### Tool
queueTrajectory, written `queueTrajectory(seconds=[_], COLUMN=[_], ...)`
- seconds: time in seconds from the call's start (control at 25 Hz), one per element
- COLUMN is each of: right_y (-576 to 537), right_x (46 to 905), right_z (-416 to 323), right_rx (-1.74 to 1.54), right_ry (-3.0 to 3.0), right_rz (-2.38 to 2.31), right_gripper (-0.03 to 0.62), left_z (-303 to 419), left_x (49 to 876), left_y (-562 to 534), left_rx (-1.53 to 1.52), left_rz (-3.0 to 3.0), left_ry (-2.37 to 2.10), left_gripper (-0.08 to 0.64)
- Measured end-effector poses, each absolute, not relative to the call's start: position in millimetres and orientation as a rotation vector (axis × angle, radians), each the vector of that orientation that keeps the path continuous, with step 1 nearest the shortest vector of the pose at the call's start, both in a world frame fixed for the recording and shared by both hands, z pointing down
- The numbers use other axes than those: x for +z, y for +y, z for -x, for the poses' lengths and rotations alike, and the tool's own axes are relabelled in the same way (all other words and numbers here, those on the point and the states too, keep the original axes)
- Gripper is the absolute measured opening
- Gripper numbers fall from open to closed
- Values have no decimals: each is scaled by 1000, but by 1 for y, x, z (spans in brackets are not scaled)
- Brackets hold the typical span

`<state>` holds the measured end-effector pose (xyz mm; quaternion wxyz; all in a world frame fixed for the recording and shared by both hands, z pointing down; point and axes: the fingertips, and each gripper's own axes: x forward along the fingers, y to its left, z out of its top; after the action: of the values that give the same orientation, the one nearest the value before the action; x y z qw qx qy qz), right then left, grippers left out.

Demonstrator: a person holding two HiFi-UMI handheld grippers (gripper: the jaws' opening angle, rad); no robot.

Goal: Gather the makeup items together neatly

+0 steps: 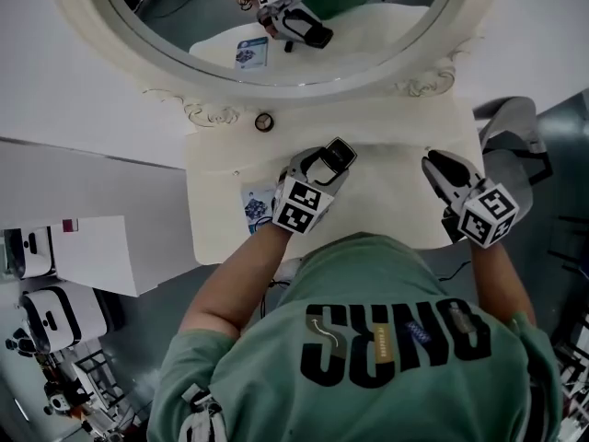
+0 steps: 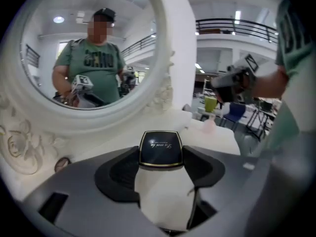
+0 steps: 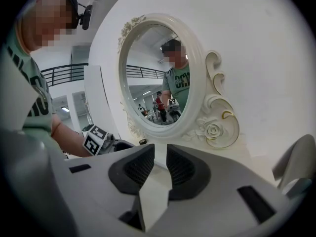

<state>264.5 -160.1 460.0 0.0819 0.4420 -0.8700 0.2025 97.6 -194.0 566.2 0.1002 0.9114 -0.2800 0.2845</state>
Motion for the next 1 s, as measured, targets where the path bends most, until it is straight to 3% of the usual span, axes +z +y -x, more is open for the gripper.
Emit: queueTrajectory(seconds=[0.4,0.72,0.84,1.0], right_y=[-135,-116,-117,-127], right_x=[483,488,480,471], right_z=[-278,-289,-282,-257], right_rx=[665,670,646,593], right_ry=[-2533,-2517,-2535,-2568], right_rz=[-1350,-1362,-1344,-1268], right_gripper=[69,69,69,69], left_z=[-144,-133,-132,-108], left_x=[692,715,688,615], left_y=[-89,-85,-94,-117], left_rx=[1304,1452,1308,855], left_rz=[-2870,-2856,-2868,-2800], left_ry=[-198,-113,-228,-531], left_gripper=[288,302,308,277])
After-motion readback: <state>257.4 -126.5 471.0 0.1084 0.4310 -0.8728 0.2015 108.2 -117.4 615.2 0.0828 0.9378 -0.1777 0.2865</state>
